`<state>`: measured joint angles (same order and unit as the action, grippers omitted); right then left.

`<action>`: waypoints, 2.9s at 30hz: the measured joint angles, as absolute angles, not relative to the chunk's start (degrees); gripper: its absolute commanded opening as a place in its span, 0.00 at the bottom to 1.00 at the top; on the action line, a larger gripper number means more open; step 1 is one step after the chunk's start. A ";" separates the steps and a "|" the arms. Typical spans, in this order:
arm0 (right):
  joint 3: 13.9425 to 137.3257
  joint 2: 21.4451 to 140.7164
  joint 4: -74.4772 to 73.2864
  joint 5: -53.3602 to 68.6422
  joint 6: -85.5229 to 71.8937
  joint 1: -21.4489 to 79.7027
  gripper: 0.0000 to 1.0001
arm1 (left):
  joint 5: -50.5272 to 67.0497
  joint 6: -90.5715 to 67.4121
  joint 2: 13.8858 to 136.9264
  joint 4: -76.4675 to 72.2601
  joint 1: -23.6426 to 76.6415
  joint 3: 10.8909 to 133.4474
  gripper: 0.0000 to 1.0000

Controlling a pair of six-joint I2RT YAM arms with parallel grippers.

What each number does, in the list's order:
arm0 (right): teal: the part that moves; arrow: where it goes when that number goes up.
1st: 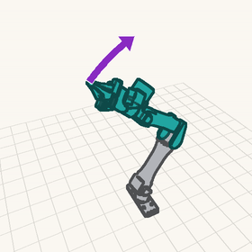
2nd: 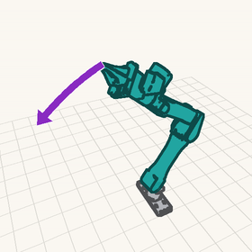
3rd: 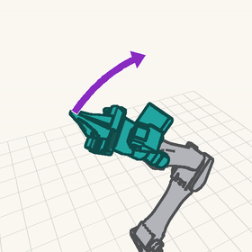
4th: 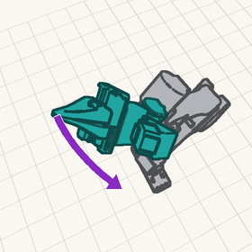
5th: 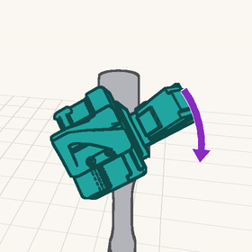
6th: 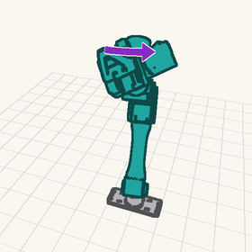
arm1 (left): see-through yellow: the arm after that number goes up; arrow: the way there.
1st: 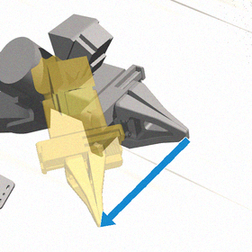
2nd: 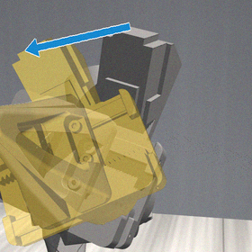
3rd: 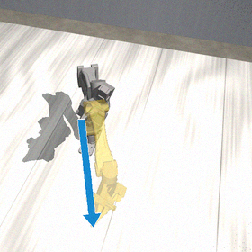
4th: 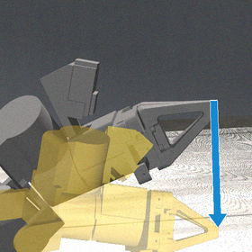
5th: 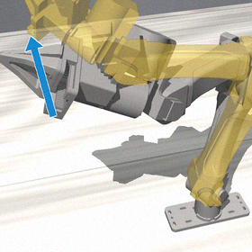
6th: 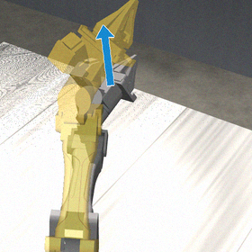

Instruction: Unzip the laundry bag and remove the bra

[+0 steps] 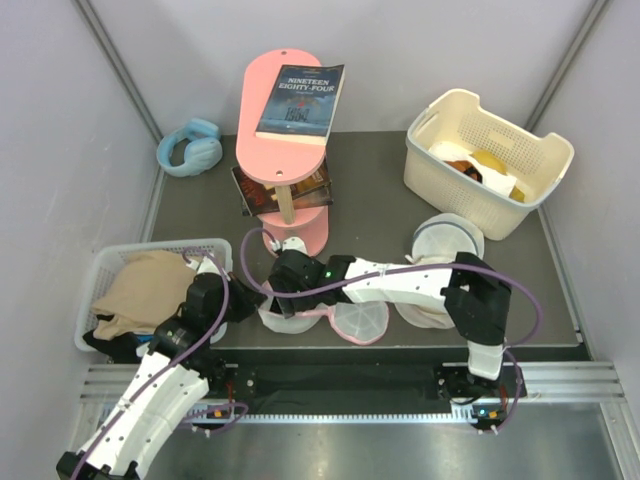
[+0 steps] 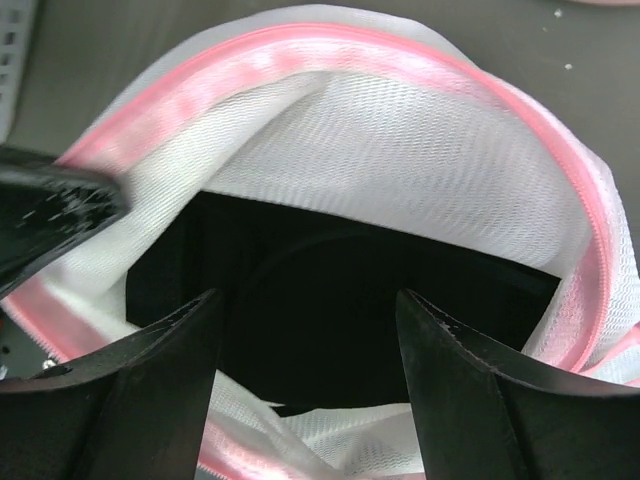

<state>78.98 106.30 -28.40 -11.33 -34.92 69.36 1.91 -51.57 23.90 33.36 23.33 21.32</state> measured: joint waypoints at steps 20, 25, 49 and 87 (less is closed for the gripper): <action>78.30 106.00 -26.48 -12.60 -36.49 68.58 0.00 | 3.66 -50.81 26.22 33.63 23.33 22.87 0.00; 78.11 97.25 -26.59 -14.04 -36.18 68.18 0.00 | 3.77 -50.39 28.27 34.37 23.33 25.10 0.05; 81.19 76.88 -31.53 -25.10 -37.69 64.20 0.00 | 1.91 -47.37 33.52 34.96 23.33 27.86 0.01; 115.37 91.05 -44.34 -5.80 -21.63 -3.49 0.00 | -5.34 -45.82 40.29 34.06 23.33 31.16 0.00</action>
<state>115.37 91.05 -44.34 -5.80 -21.63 -3.49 -5.34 -45.82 40.29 34.06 23.33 31.16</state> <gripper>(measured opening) 0.010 0.045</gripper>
